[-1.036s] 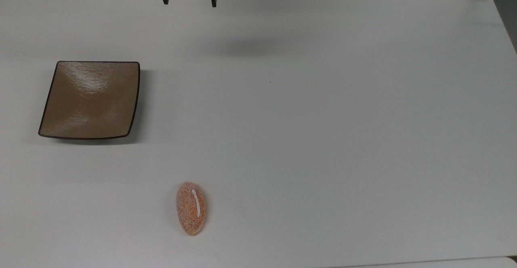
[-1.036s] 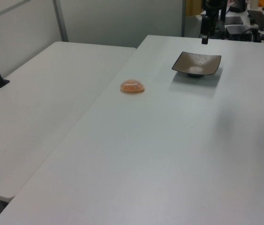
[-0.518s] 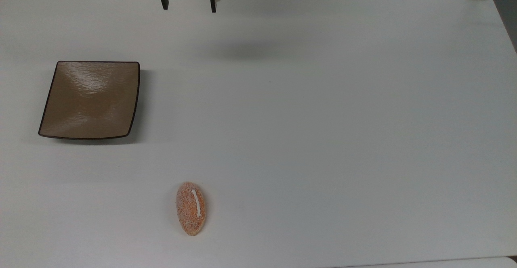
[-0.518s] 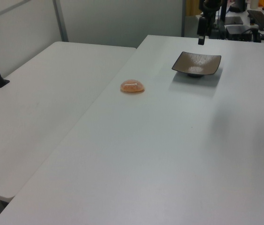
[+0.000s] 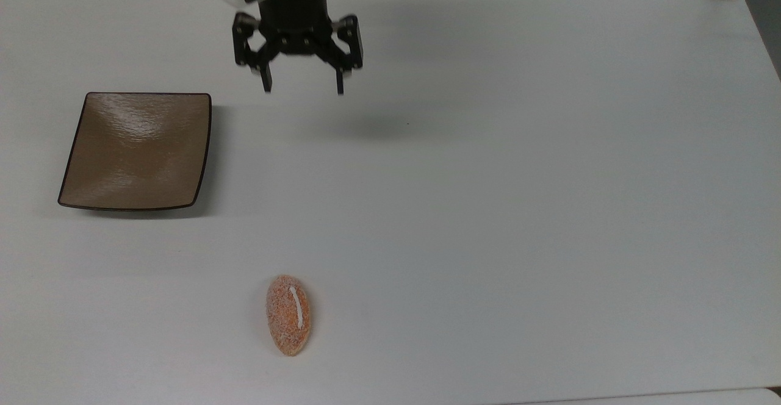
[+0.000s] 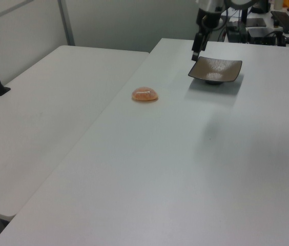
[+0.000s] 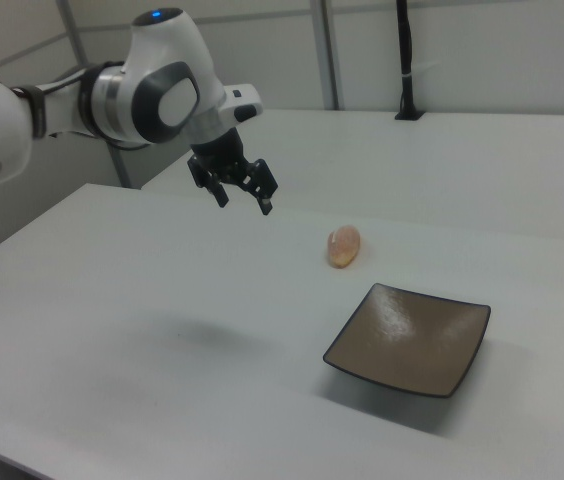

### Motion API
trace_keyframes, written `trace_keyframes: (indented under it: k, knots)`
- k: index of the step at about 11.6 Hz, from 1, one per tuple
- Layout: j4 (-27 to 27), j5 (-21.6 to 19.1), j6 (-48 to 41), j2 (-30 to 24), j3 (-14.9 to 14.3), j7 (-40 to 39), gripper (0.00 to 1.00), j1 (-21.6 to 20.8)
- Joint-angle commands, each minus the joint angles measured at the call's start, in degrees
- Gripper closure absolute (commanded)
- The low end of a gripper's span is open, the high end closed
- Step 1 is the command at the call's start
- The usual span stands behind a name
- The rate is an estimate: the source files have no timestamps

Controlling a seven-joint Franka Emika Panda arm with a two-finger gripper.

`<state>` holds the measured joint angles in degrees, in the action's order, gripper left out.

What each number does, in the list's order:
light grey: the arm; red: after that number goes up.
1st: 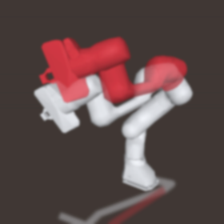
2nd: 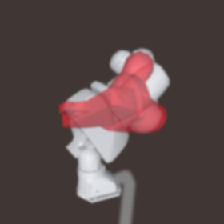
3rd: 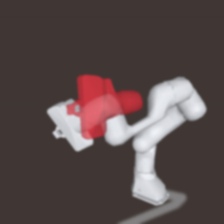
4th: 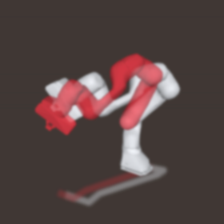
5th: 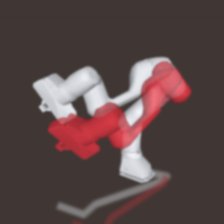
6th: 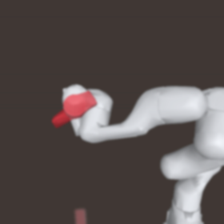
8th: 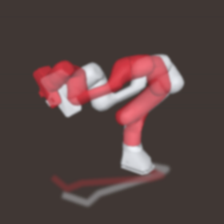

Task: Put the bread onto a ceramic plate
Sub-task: 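Move the open gripper over the orange bread roll and lower it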

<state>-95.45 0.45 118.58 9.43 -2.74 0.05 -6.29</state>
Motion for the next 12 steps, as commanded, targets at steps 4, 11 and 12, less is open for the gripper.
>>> trace_keyframes:
  k: [4, 11, 12]
  knots:
    - [16.53, 4.29, 12.50, 19.73, -0.87, -0.23, 0.00, -0.12]
    - [30.32, 13.61, 18.08, 37.13, -0.87, -0.23, 0.00, 1.02]
    - [31.54, 14.57, 18.09, 39.07, -0.69, -0.23, 0.00, 1.28]
